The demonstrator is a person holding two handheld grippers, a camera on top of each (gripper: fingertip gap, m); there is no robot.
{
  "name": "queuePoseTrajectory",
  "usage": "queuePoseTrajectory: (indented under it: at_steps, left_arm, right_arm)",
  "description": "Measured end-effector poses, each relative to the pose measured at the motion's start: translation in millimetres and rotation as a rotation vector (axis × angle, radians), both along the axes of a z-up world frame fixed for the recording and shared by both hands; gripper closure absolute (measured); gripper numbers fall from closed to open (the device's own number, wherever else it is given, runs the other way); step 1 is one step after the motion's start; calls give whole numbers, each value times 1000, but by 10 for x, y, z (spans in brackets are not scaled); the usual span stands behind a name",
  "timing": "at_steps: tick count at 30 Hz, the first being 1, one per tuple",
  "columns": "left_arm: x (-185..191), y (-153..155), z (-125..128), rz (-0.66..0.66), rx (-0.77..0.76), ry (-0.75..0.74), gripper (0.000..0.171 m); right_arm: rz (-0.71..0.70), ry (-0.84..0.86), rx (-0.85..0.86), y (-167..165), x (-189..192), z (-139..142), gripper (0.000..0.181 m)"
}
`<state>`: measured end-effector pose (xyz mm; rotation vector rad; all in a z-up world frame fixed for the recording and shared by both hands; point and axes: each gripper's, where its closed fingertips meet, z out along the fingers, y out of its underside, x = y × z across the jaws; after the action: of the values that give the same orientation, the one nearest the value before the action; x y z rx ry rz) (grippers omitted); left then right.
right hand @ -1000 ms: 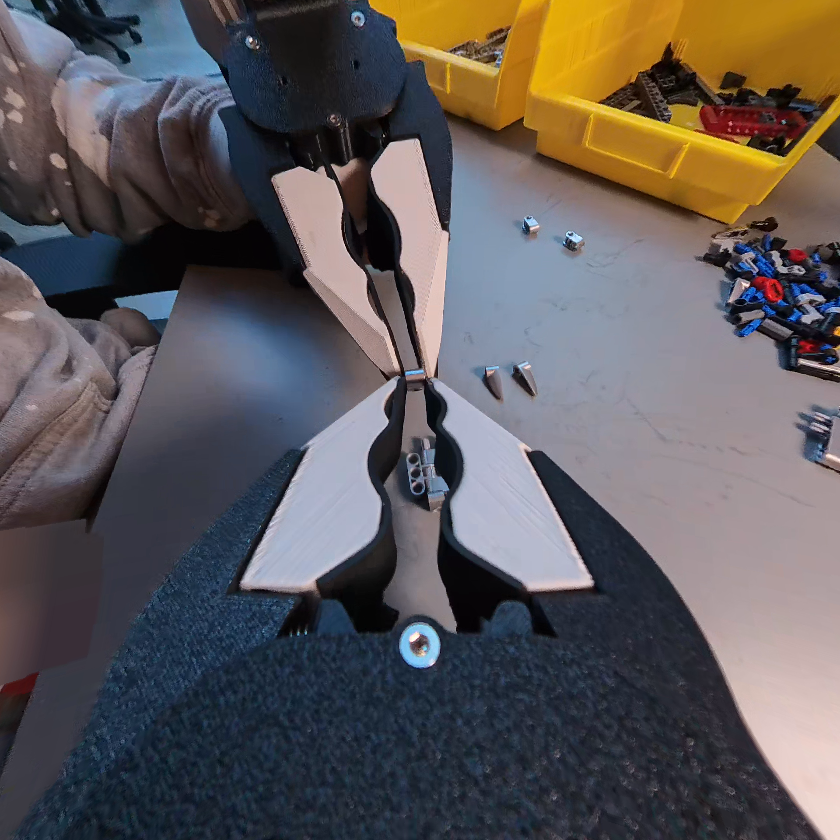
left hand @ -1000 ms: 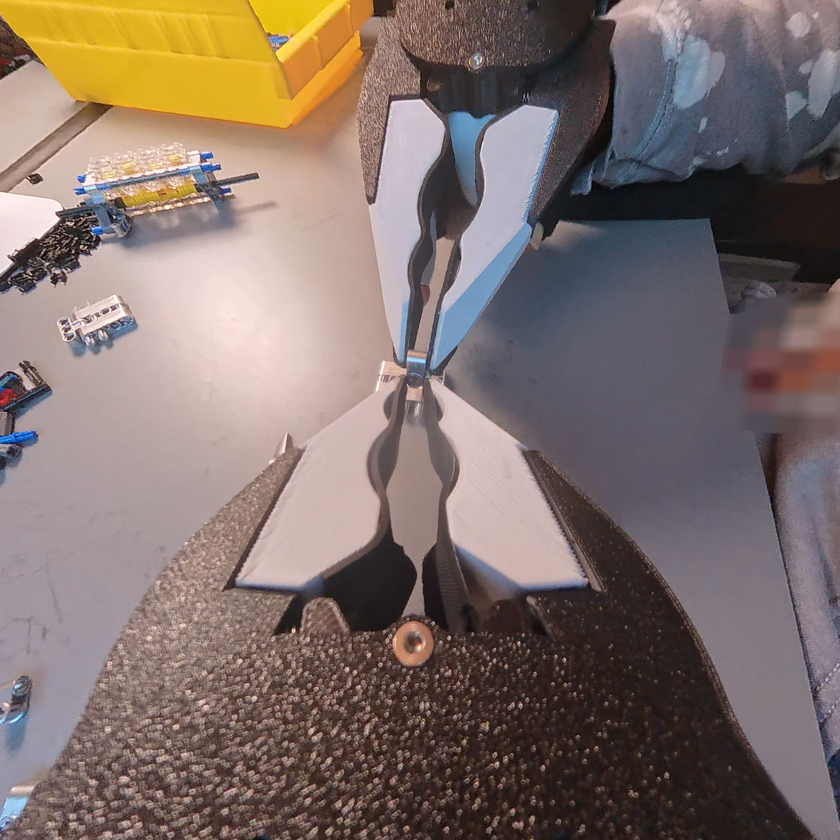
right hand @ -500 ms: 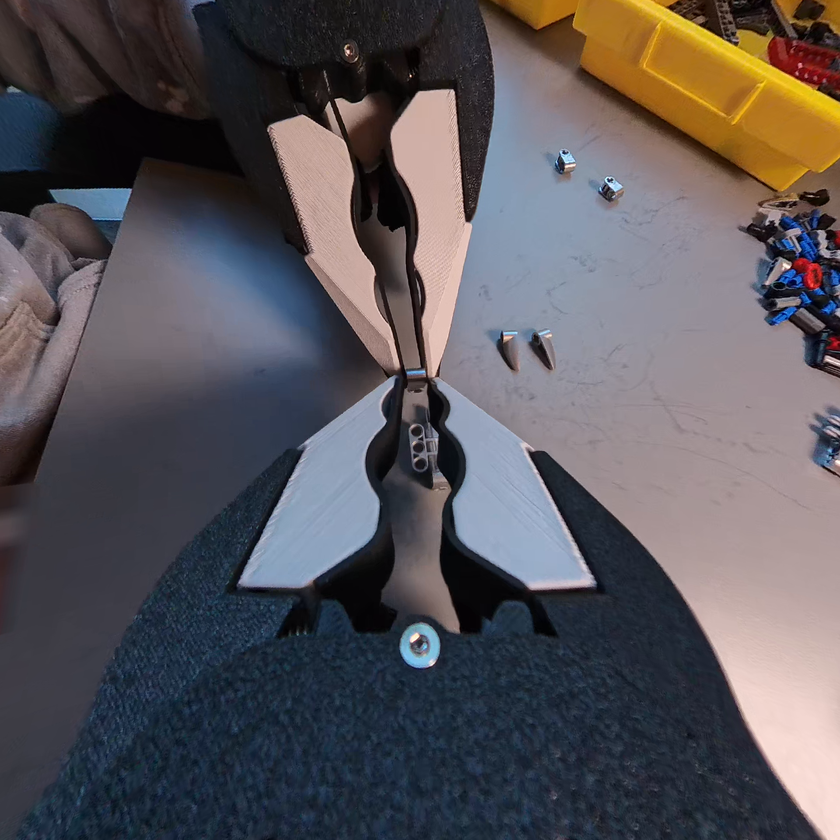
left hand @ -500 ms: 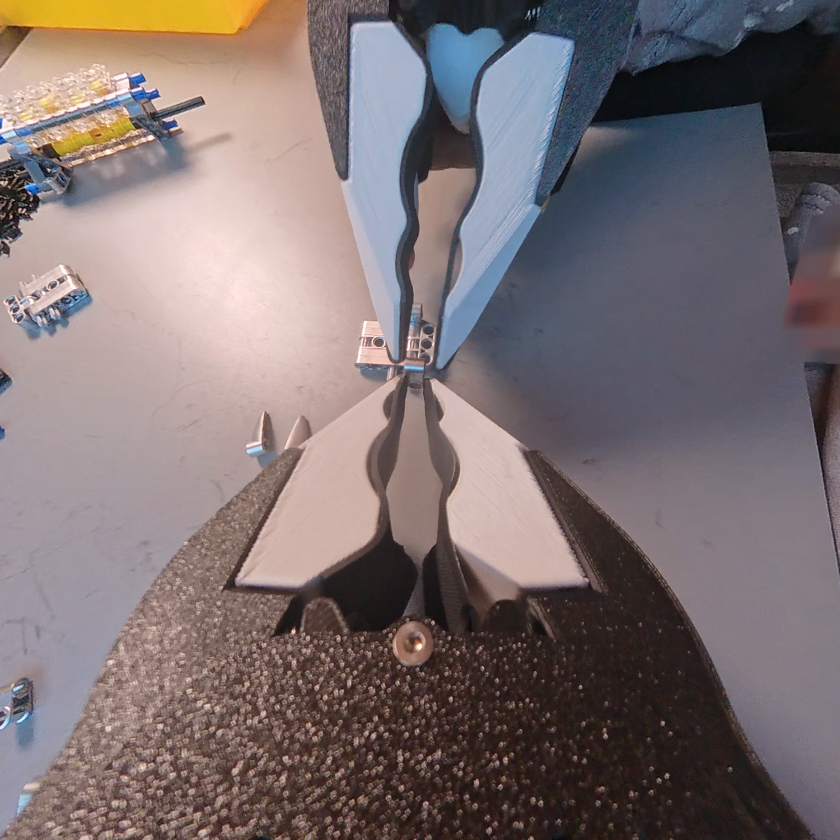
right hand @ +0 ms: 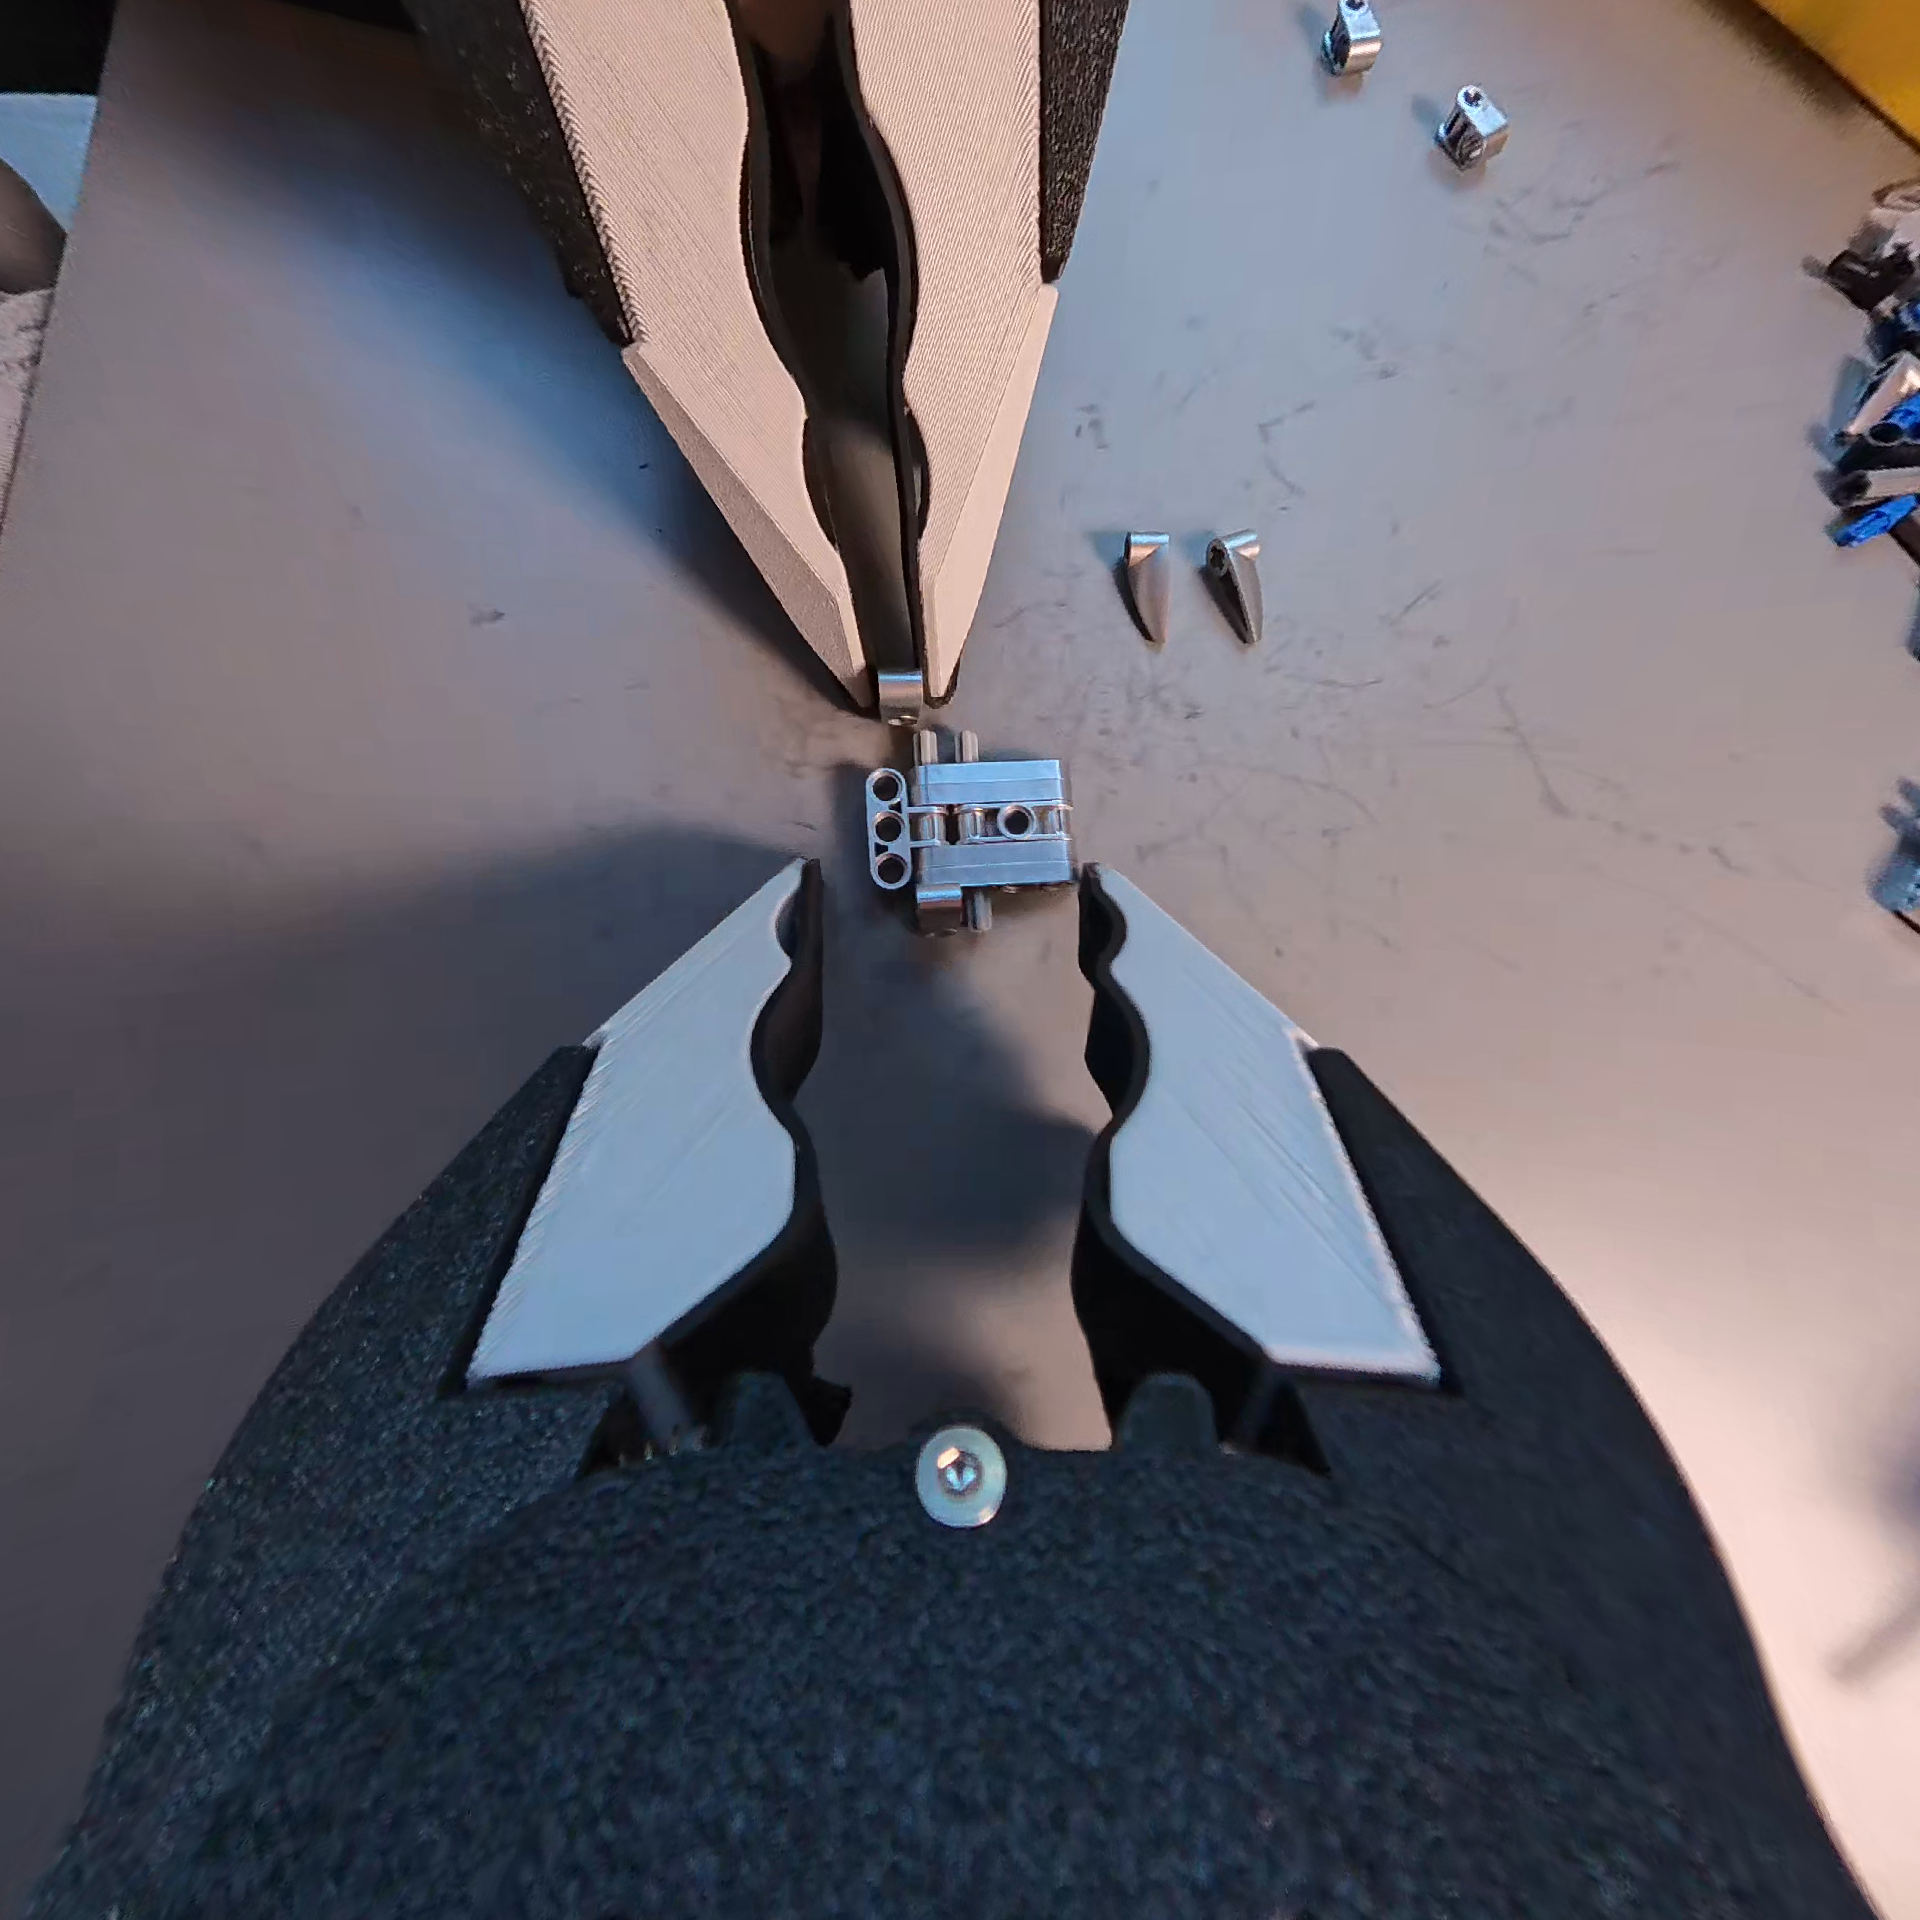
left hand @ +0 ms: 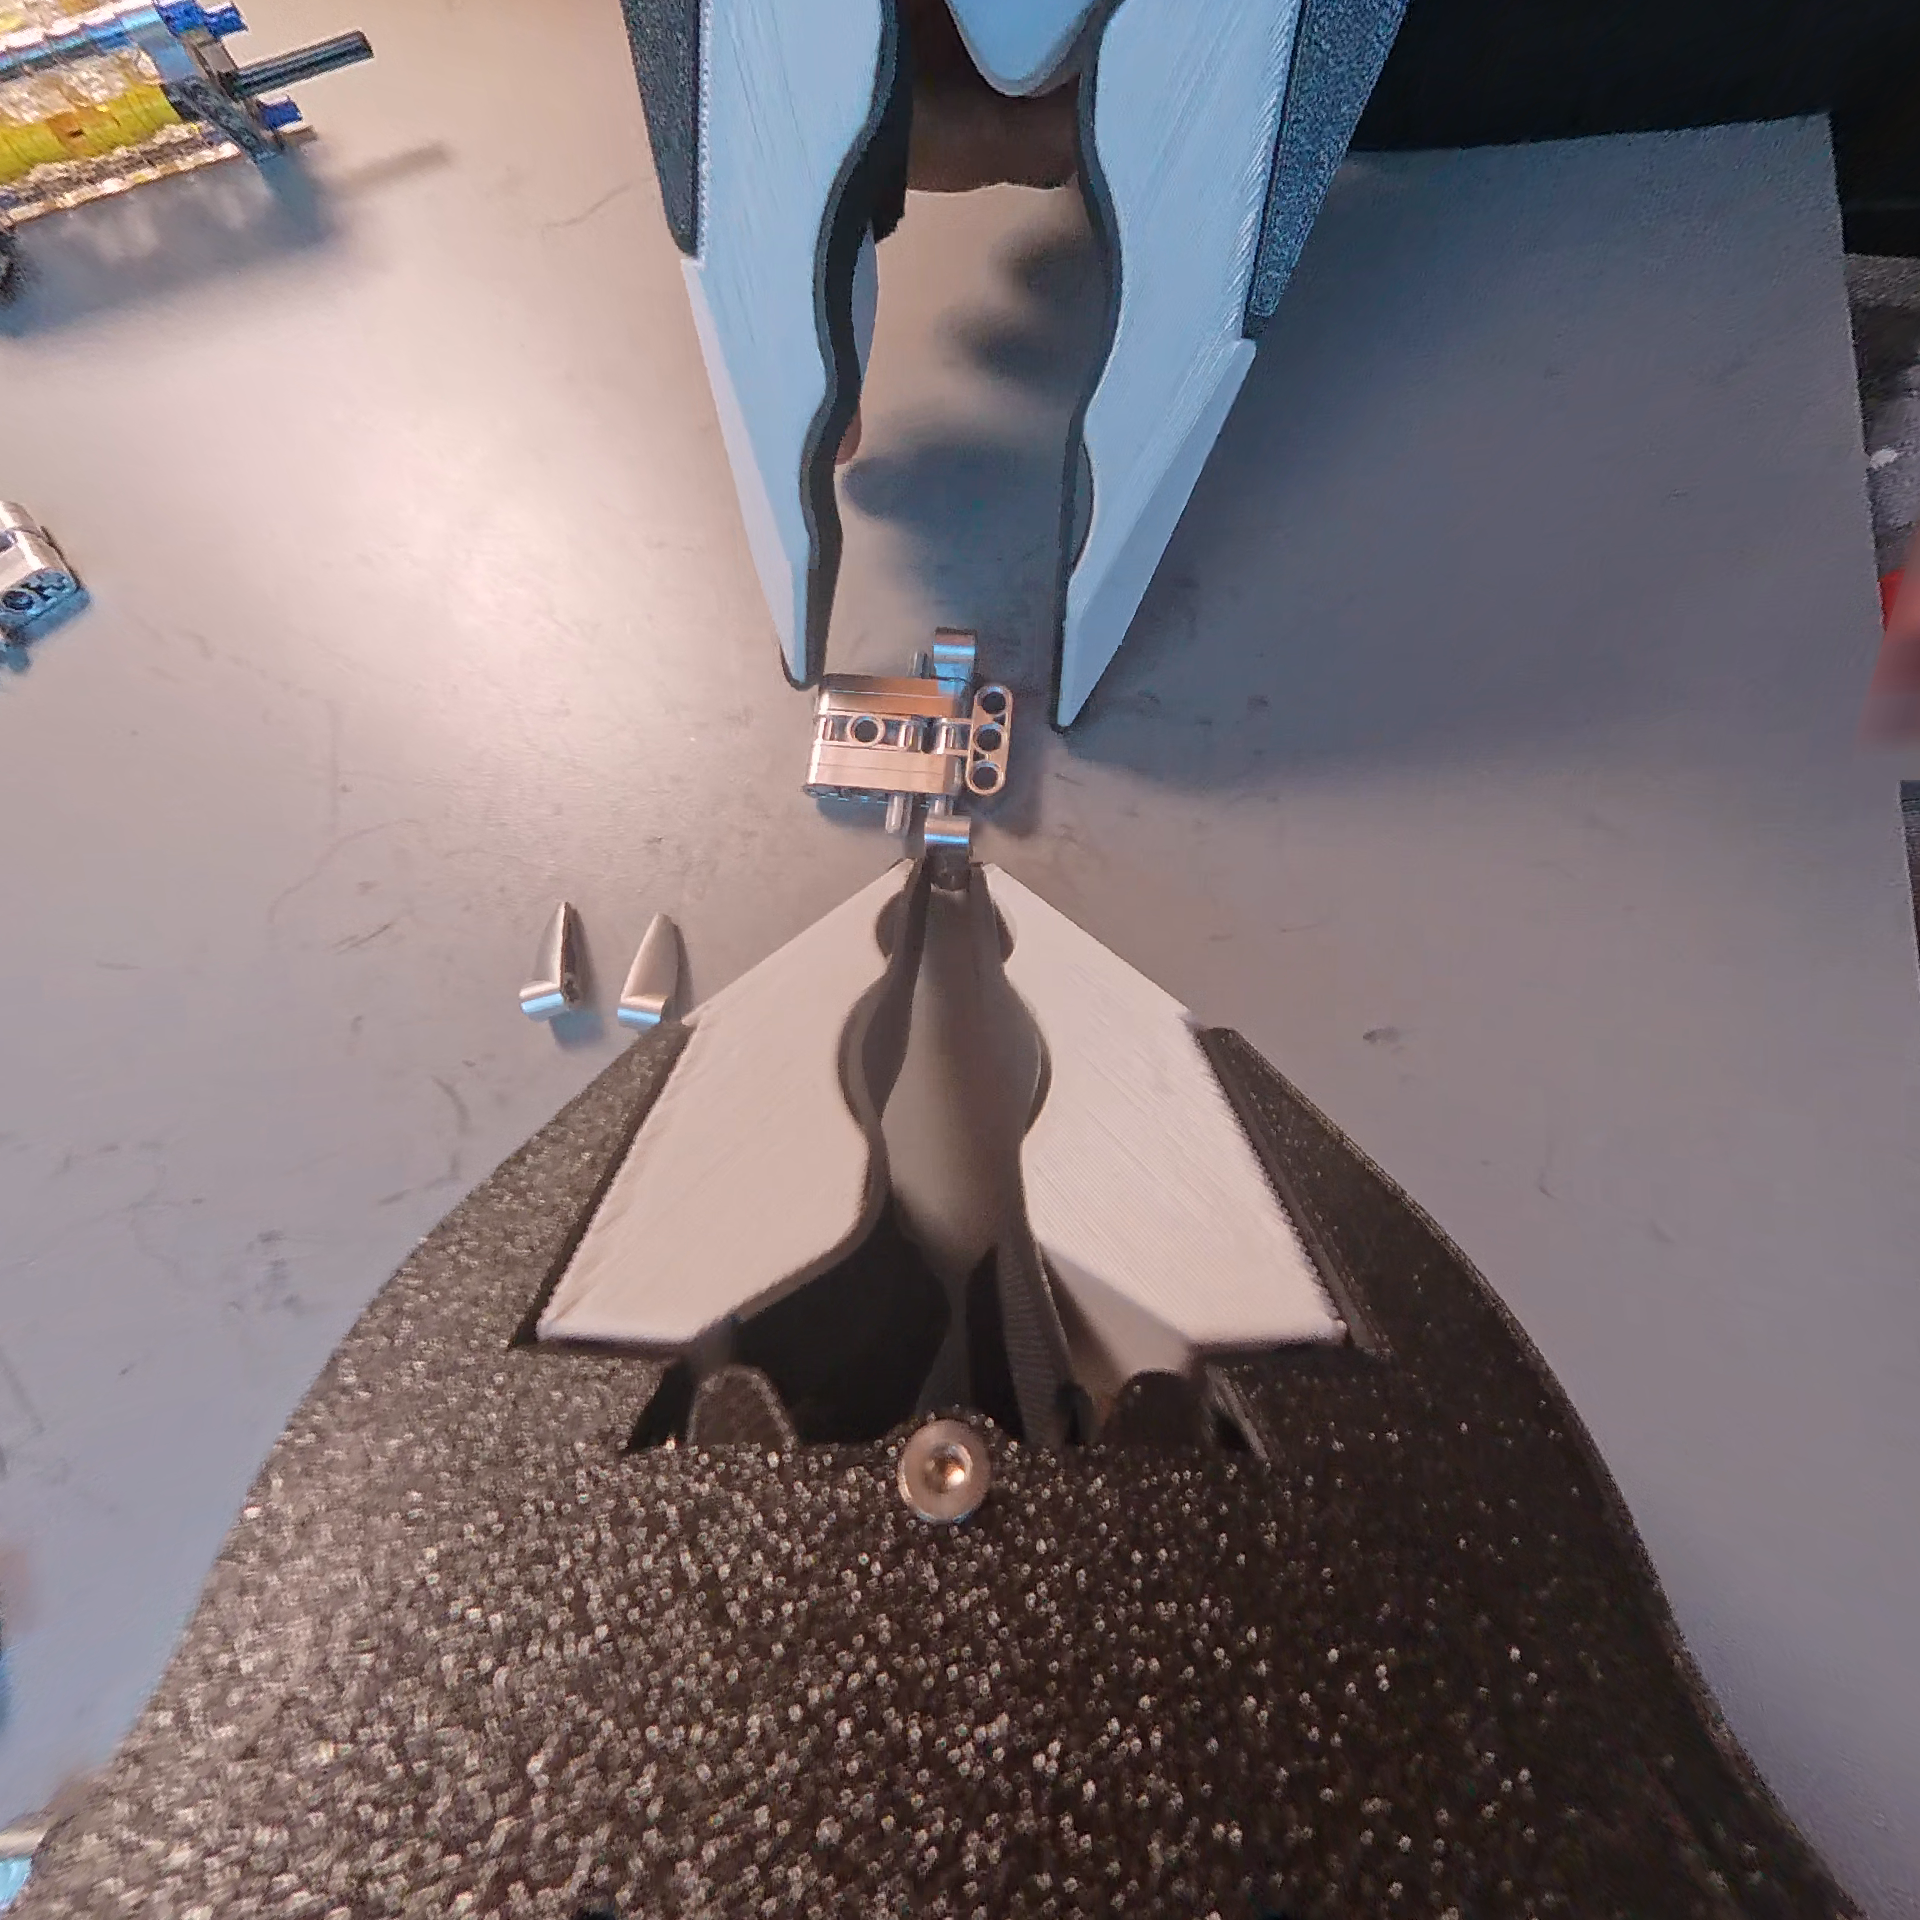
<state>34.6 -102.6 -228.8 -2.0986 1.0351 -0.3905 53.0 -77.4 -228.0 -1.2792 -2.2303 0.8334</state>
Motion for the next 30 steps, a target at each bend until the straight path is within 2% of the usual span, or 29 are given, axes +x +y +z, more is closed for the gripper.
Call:
queuePoseTrajectory:
  at_steps: [5, 12, 17, 20, 30]
  left_arm:
    - [-4, 5, -1, 7, -24, -21, 164]
    - [-57, 11, 0, 14, -59, -21, 157]
    - [-90, -15, 81, -28, -84, 71, 158]
    - [-48, -62, 96, -55, -191, 132, 157]
    - [-49, -50, 20, -62, -396, 340, 155]
  right_arm:
    - [14, -13, -39, 1, -2, -11, 142]
    - [29, -9, -39, 0, 2, -10, 142]
    - [33, 1, -53, -5, 10, 0, 141]
    - [33, 4, -53, -5, 11, 0, 140]
    - [27, 14, -42, 17, 96, -4, 140]
